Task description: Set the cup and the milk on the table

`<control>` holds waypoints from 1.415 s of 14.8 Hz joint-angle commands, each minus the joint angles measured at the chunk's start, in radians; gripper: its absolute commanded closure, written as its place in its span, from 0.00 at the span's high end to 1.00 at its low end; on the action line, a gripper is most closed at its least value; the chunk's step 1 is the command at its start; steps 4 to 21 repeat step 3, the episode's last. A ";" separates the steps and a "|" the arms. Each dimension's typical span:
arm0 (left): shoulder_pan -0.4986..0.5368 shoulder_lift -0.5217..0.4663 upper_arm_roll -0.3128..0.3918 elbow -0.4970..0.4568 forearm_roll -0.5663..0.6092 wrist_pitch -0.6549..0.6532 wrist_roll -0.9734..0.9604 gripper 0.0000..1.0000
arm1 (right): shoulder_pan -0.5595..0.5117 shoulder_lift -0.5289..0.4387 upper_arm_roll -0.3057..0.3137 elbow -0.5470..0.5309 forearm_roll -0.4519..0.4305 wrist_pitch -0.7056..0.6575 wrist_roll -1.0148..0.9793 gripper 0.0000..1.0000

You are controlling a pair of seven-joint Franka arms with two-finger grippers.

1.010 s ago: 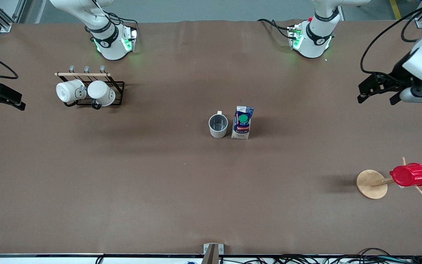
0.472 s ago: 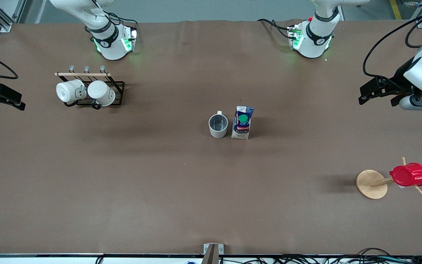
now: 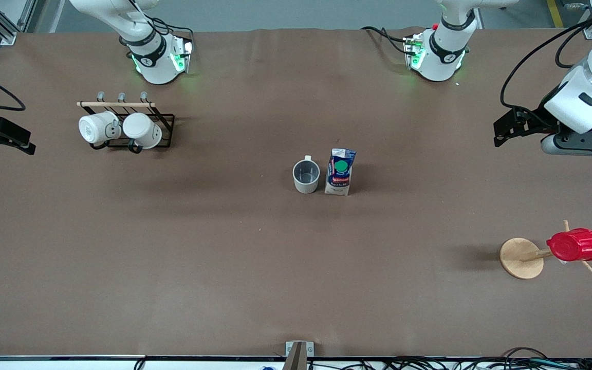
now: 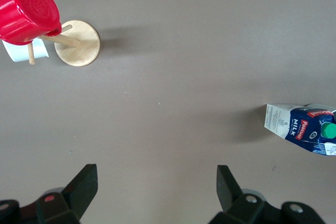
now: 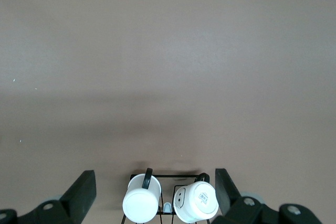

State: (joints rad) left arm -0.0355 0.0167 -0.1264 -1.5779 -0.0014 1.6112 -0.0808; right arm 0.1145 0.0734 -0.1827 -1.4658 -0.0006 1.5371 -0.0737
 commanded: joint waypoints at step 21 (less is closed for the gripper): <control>-0.043 0.000 0.062 0.016 -0.012 -0.004 -0.025 0.99 | -0.007 -0.004 0.005 0.001 -0.007 -0.005 -0.011 1.00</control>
